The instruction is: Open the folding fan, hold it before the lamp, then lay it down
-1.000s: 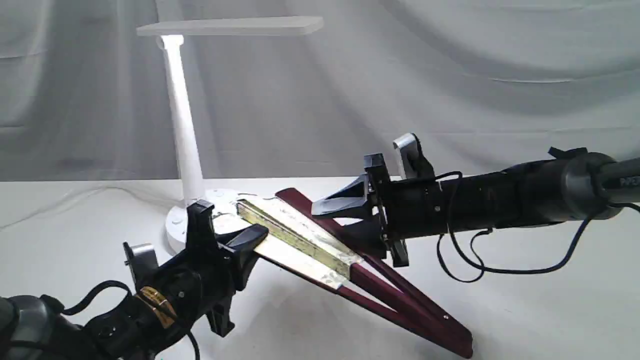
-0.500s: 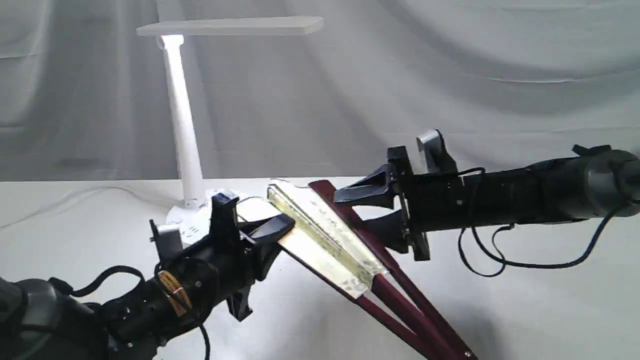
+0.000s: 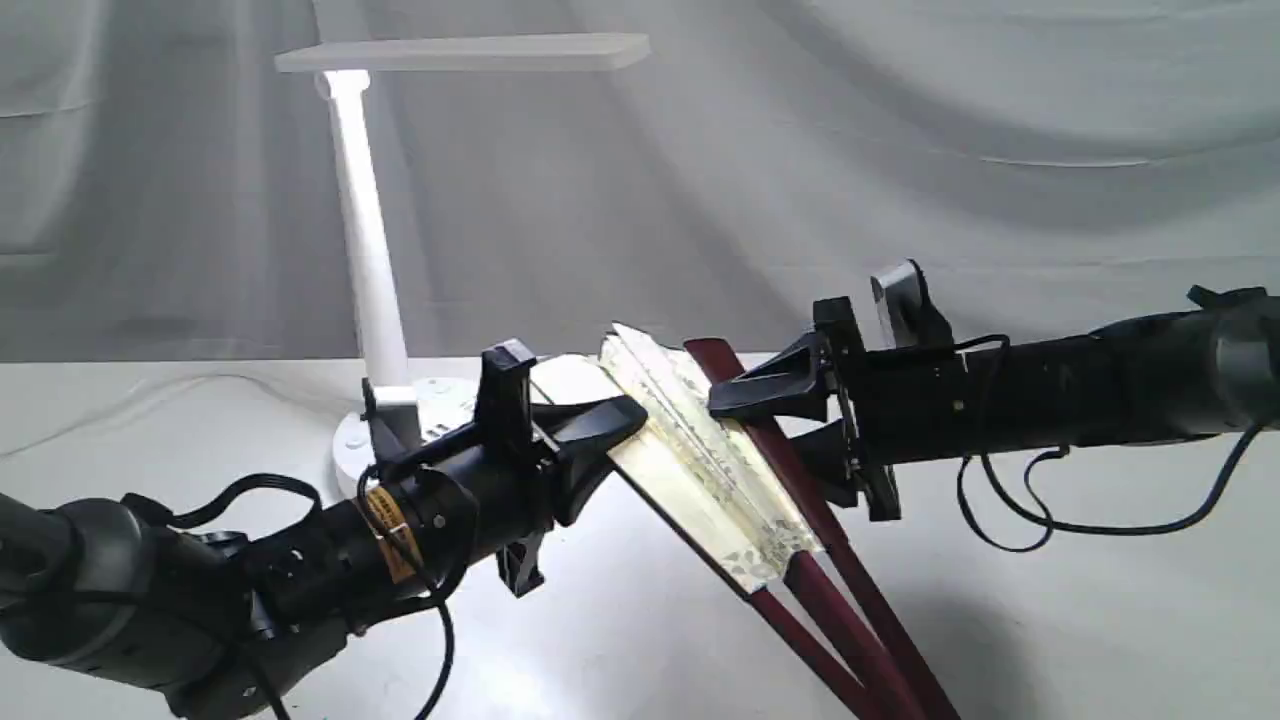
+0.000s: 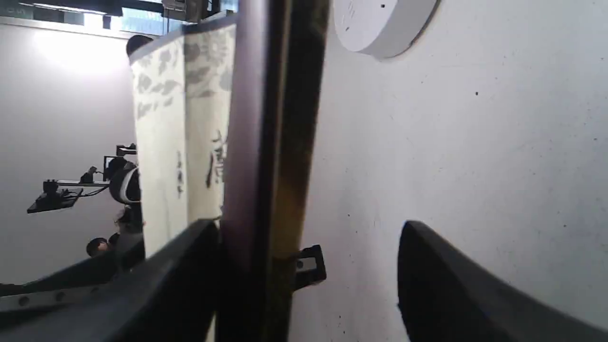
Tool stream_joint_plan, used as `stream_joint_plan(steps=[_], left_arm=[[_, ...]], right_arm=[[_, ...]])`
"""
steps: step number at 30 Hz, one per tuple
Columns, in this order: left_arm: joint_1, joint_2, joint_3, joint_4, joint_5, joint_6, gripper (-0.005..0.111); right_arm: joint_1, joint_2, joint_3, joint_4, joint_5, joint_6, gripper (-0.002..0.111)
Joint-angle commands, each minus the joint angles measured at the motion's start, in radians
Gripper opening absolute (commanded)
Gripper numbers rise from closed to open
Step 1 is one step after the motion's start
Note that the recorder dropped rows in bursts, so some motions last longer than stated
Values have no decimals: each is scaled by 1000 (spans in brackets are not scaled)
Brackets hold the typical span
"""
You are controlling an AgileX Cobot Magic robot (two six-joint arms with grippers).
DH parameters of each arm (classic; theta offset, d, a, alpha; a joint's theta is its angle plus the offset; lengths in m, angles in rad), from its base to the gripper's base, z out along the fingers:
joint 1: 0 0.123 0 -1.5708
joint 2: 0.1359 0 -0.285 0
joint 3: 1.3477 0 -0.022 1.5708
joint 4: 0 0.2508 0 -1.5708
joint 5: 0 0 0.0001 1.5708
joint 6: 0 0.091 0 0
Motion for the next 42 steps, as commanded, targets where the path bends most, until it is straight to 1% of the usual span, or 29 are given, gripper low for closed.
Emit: stream_joint_plan(steps=[1, 6, 8, 10, 14, 19, 42], left_arm=[[-1, 2, -9, 5, 2, -9, 0], [-1, 25, -9, 3, -2, -4, 0], [-1, 39, -9, 6, -5, -24, 0], [-1, 60, -9, 6, -15, -53, 0], [-1, 85, -9, -11, -102, -54, 0], [-1, 87, -9, -48, -103, -45, 0], [-1, 87, -9, -16, -103, -18, 0]], right_arm=[[-18, -14, 8, -4, 8, -13, 54], [-26, -14, 8, -8, 8, -13, 46], [-26, -14, 8, -8, 8, -13, 41], [-26, -14, 8, -8, 8, -13, 39], [-24, -14, 8, -17, 8, -13, 39], [-24, -14, 8, -30, 8, -11, 39], [3, -14, 8, -23, 8, -21, 39]])
